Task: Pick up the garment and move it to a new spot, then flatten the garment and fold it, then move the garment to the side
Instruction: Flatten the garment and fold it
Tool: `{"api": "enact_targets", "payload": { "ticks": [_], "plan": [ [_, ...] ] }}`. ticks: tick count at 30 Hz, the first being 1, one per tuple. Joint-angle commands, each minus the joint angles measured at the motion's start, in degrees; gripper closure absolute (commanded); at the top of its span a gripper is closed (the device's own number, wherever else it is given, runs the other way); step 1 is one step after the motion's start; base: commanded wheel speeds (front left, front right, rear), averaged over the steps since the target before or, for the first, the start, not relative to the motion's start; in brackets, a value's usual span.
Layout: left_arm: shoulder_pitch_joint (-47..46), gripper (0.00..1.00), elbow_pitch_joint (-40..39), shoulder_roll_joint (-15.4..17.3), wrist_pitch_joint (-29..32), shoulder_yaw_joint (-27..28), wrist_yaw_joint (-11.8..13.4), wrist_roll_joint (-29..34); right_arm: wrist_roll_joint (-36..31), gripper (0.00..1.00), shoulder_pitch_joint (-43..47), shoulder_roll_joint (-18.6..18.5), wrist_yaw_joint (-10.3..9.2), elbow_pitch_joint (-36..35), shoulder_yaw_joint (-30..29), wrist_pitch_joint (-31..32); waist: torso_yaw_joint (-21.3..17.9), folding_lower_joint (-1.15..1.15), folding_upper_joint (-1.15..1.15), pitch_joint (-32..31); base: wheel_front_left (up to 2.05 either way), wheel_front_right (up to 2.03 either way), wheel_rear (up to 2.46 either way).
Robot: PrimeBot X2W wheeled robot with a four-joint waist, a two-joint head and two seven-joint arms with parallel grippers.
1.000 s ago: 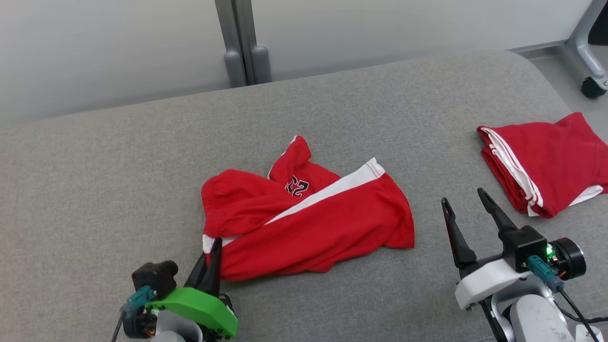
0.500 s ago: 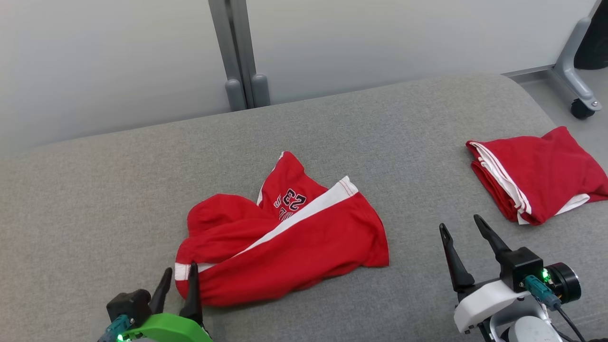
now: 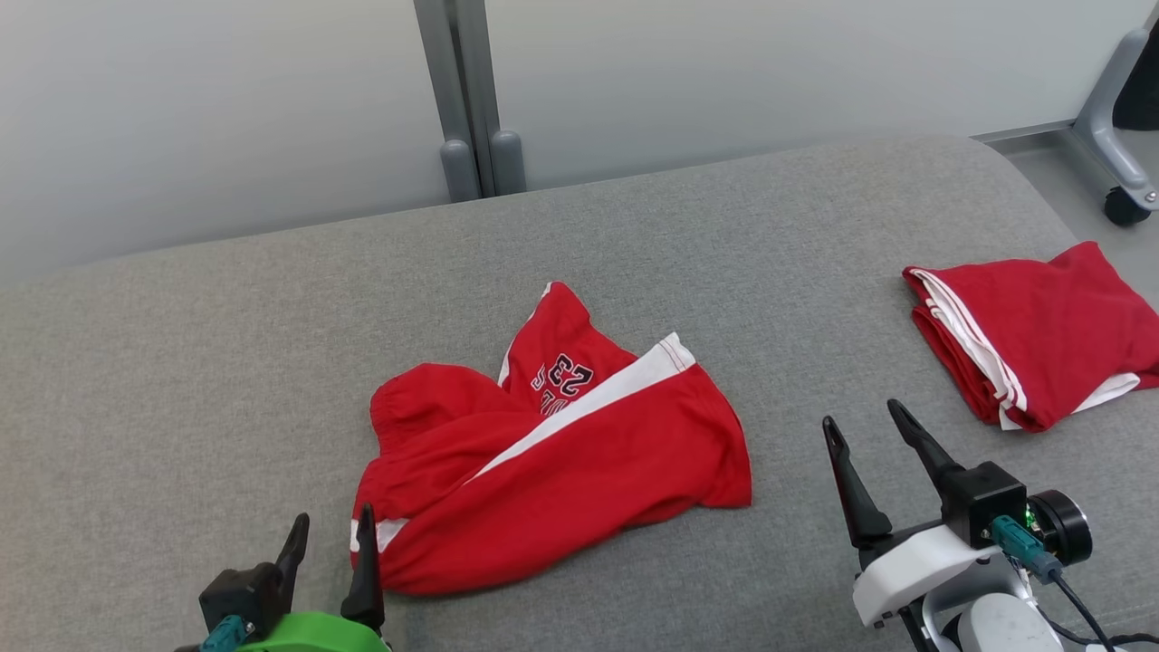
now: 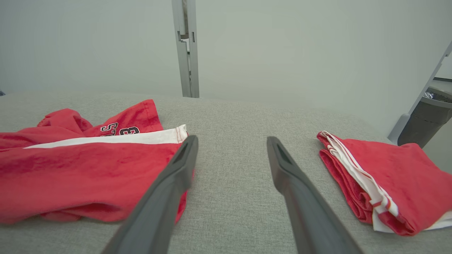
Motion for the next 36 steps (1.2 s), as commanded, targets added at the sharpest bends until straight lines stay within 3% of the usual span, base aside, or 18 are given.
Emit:
{"api": "enact_targets", "payload": {
  "ticks": [1,16,36],
  "plan": [
    [0.7,0.0,0.0,0.1,0.0,0.0,-0.2,-0.4,0.8,0.0,-0.1,-0.2,-0.09,-0.1,0.1,-0.2,0.0,0.0,0.0,0.1,0.0,0.0,0.0],
    [0.3,0.0,0.4,0.0,0.0,-0.7,-0.2,-1.2,1.4,0.0,-0.6,-0.2,-0.09,-0.1,0.0,-0.2,-0.1,0.0,0.0,0.5,0.0,0.0,0.0],
    [-3.2,0.0,4.4,2.6,0.0,-9.1,-0.2,-12.9,1.1,0.0,-0.7,-0.2,-0.09,0.1,1.3,-0.2,0.3,0.0,0.0,2.4,0.0,0.0,0.0]
  ]
}}
